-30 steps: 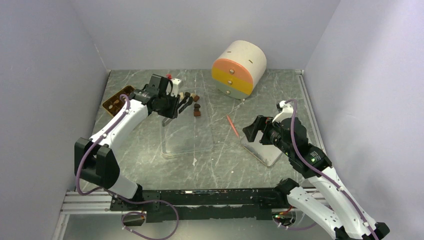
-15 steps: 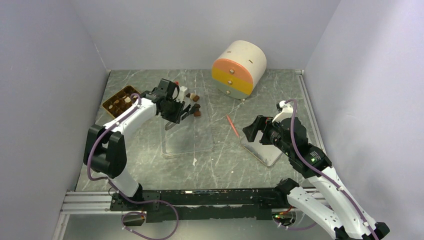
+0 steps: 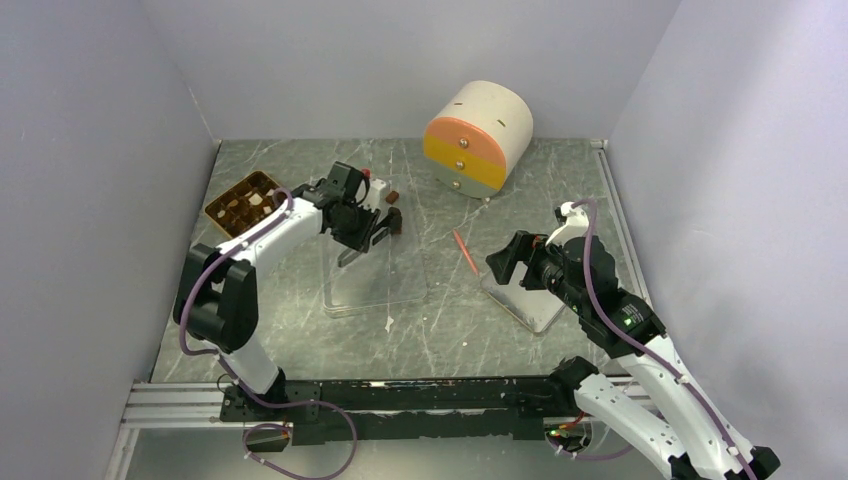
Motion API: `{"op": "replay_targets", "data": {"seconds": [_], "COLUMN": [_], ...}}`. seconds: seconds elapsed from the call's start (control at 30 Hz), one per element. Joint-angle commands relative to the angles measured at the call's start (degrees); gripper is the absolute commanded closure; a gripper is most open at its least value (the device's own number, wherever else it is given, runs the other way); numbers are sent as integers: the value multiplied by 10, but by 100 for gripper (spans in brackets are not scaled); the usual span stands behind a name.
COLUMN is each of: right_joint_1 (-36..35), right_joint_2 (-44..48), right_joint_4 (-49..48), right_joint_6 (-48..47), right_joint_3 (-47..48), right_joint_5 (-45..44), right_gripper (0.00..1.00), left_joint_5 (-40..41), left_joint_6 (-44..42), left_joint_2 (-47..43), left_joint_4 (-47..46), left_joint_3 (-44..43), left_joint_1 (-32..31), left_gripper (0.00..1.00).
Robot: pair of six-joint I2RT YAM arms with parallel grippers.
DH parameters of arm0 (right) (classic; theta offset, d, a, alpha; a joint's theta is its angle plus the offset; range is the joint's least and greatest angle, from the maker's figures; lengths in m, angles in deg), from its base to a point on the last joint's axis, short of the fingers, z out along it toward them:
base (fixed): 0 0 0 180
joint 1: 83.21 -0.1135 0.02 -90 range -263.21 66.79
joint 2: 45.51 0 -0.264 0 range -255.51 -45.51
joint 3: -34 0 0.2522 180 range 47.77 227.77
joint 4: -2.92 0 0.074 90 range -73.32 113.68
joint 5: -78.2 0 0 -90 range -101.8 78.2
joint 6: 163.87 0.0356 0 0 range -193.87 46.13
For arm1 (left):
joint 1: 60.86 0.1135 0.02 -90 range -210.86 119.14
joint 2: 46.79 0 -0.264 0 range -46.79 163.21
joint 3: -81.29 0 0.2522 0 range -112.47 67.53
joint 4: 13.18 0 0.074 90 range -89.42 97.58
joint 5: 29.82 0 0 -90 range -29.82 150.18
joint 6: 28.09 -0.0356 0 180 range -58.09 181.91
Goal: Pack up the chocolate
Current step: Pick up the fake chocolate from the plate.
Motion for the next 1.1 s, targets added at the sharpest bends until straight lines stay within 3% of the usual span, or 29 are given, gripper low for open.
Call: {"op": "replay_targets", "data": {"seconds": [0.0,0.5,0.67,0.87,1.07], "right_joint_1": [-3,-3,-4,-3,-4], "right_joint_2": [4,-3,-5,0,3], "right_joint_4": [-5,-12,-13,-7,-5], "right_joint_6": [-2,-2,-2,-3,-2], "right_joint_3": [21,22,23,21,19], "right_joint_5": [-12,-7,-6,-11,-12], "right_gripper": [1,1,1,1,1], "left_joint_5": [-5,-31,-15,64,66], "left_joint_6": [-18,0,-3,8,33], "left_joint_2": [12,10,13,20,13], "left_joint_4": [6,77,83,87,79], "left_joint_3": [-9,-56,-66,-69,-60], "left_joint_1": [-12,-37,-39,-39,-39], "left_gripper": [65,64,65,65,61]}}
